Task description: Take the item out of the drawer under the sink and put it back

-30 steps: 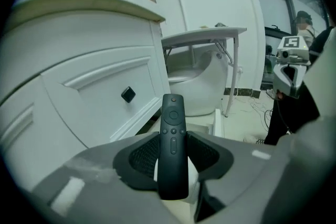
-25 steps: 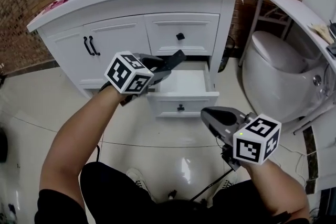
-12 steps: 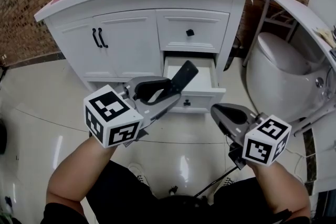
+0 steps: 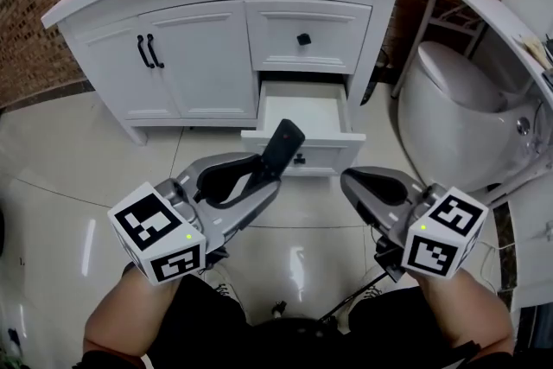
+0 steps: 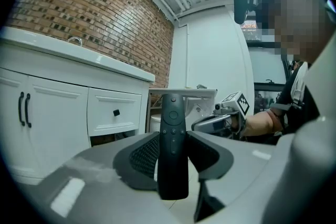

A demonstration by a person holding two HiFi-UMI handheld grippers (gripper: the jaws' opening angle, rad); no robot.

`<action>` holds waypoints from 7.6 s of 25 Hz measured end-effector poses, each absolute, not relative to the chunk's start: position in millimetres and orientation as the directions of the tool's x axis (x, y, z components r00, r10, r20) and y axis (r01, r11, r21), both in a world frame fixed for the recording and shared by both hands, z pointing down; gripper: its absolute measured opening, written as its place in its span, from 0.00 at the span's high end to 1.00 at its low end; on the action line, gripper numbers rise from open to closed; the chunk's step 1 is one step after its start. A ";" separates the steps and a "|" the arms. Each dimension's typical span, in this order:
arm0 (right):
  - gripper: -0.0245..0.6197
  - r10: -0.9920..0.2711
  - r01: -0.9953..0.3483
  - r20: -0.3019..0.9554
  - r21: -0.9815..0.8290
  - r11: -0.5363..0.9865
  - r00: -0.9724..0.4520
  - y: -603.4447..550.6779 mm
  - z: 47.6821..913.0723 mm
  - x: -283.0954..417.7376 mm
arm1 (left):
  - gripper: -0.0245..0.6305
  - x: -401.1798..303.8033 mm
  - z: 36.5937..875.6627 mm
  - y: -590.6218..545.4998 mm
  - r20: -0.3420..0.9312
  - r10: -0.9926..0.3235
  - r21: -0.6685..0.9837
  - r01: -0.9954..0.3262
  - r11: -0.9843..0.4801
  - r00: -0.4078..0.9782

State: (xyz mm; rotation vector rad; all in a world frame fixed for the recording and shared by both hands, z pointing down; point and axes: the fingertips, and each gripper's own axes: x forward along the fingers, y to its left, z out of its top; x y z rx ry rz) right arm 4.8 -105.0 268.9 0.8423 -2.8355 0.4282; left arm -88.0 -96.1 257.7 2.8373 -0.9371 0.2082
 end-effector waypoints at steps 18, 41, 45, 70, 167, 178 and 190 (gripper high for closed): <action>0.96 -0.518 -0.563 0.227 -0.237 0.792 -0.825 -100.6 271.1 4.9 | 0.71 -88.4 263.1 -88.9 0.132 -0.593 0.122 -0.606 -0.786 0.794; 0.96 -0.507 -0.559 0.245 -0.242 0.793 -0.826 -96.3 277.0 0.6 | 0.70 -94.1 264.6 -96.7 0.116 -0.619 0.157 -0.630 -0.761 0.777; 0.96 -0.506 -0.559 0.250 -0.243 0.793 -0.826 -96.0 279.3 -0.1 | 0.70 -93.4 266.4 -97.5 0.120 -0.617 0.160 -0.628 -0.761 0.778; 0.96 -0.493 -0.546 0.245 -0.251 0.799 -0.835 -93.2 278.1 -5.9 | 0.70 -106.2 260.0 -123.2 0.152 -0.678 0.077 -0.693 -0.717 0.719; 0.96 -0.485 -0.546 0.261 -0.282 0.789 -0.835 -134.9 288.8 16.2 | 0.96 -30.7 385.6 -342.9 0.679 -0.490 -0.351 -0.344 -0.871 0.547; 0.96 -0.491 -0.541 0.246 -0.221 0.812 -0.836 -114.8 275.6 6.0 | 0.96 -51.6 302.1 -244.5 0.472 -0.575 -0.380 -0.434 -0.817 0.668; 0.96 -0.499 -0.551 0.253 -0.215 0.806 -0.829 -104.0 275.4 7.8 | 0.96 -46.9 228.0 -129.0 0.272 -0.582 -0.354 -0.483 -0.801 0.766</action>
